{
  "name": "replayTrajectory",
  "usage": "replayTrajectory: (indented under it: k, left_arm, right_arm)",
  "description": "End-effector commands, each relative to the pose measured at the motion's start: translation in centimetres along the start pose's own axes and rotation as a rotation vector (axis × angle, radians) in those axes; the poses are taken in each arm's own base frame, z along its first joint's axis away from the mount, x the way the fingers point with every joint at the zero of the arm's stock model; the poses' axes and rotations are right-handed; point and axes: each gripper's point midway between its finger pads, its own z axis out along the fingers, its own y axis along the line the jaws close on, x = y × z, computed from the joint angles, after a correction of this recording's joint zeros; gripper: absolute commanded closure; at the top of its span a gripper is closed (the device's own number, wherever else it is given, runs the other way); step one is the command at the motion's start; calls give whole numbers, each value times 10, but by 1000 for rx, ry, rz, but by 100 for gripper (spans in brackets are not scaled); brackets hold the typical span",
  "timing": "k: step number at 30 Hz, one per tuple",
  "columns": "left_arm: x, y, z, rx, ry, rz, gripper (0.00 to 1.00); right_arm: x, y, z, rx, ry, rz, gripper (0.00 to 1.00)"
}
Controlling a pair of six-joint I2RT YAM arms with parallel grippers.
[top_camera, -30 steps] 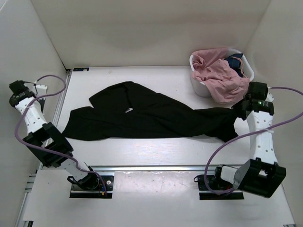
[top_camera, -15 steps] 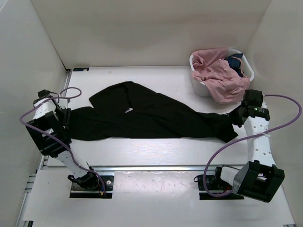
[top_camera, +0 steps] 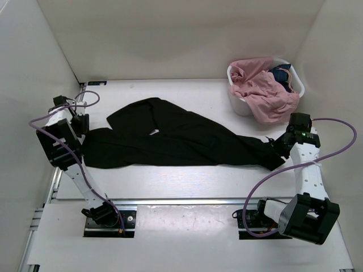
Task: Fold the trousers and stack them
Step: Flatten the trousers out
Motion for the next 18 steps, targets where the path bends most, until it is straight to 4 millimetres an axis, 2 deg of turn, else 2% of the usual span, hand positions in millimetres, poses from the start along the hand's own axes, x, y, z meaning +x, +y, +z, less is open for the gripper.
replayTrajectory:
  k: [1, 5, 8, 10, 15, 18]
  left_arm:
    - [-15, -3, -2, 39, -46, -30, 43]
    - [-11, -4, -2, 34, -35, -44, 54]
    - [-10, -6, -13, 28, -49, -32, 54]
    - [-13, -5, -22, 20, -68, -19, 61]
    - [-8, -9, -22, 32, -63, -21, 85]
    - [-9, -8, -29, 17, -71, -19, 85]
  right_arm:
    - [2, -11, -4, 38, -3, -23, 100]
    - [1, -13, -9, 42, -19, -22, 100]
    - [-1, -15, -10, 45, -31, -31, 100]
    - [-1, -15, -10, 45, -31, -31, 100]
    - [-1, -15, -10, 45, -31, -31, 100]
    - [-3, -13, -12, 40, -39, -30, 100]
